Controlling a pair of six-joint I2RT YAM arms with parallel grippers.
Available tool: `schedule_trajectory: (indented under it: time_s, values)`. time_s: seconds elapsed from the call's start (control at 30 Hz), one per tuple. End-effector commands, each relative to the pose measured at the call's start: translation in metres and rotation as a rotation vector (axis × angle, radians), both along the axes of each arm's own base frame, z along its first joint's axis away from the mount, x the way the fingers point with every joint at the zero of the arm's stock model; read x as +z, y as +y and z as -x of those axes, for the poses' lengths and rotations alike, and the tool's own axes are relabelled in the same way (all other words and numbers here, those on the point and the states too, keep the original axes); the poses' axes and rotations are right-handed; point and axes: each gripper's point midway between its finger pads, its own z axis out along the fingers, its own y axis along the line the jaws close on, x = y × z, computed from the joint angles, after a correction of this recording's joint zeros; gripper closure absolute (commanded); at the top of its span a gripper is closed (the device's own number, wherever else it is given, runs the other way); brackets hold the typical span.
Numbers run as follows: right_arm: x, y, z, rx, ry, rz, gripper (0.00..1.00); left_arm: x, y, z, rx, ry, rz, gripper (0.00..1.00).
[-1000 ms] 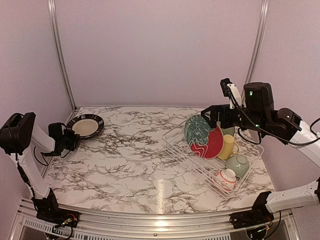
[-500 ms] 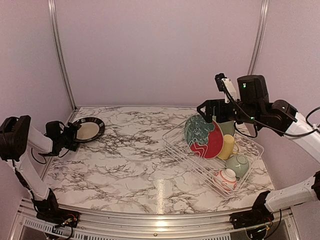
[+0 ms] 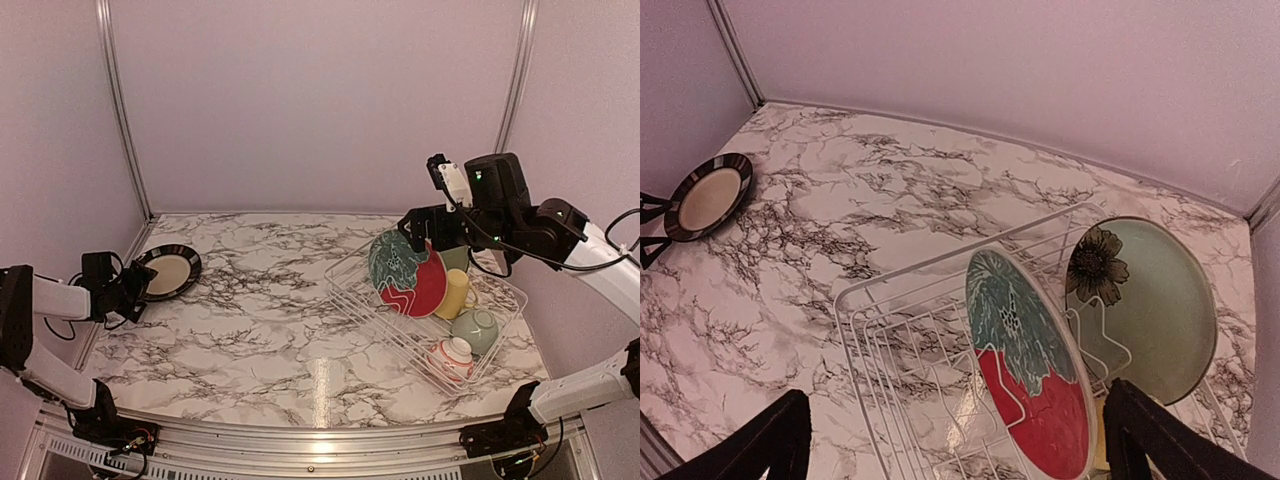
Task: Unload the mixed dishes from the dish rack
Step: Place the plate at the corner of the board, then grab the plate from the dish rack.
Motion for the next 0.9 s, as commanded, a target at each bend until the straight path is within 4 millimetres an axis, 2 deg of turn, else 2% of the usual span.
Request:
schedule_trajectory:
  time_s: [0.0,0.2,0.27,0.37,0.5,0.57,0.63,0.7,0.87]
  values:
    - [0.011,-0.008,-0.003,-0.025,-0.031,0.021,0.01,-0.012,0.004,0.003,-0.026,0.082,-0.044,0.02]
    - [0.01,-0.007,0.0,-0.024,-0.028,-0.013,0.01,-0.013,0.016,-0.013,-0.006,0.183,-0.108,0.02]
    - [0.006,-0.007,0.002,-0.022,-0.02,-0.021,0.02,-0.009,0.019,-0.009,0.009,0.179,-0.145,0.02]
    - [0.0,-0.011,0.002,-0.04,-0.01,0.0,0.02,-0.011,0.025,0.008,0.032,0.2,-0.198,0.01]
    - [-0.004,-0.019,-0.003,-0.074,-0.011,0.06,0.01,-0.015,0.033,0.05,0.07,0.248,-0.264,0.01]
    - [-0.007,-0.019,-0.003,-0.062,0.002,0.094,0.02,-0.003,0.038,0.068,0.102,0.225,-0.299,0.01]
    - [-0.013,-0.022,-0.005,-0.076,0.017,0.137,0.01,0.014,0.036,0.075,0.102,0.161,-0.305,0.01]
    - [-0.021,-0.025,-0.006,-0.09,0.041,0.174,0.02,0.037,0.03,0.077,0.075,0.079,-0.304,0.01]
    - [-0.058,-0.03,-0.006,-0.111,0.136,0.249,0.02,0.095,-0.001,0.068,-0.057,-0.173,-0.247,0.01]
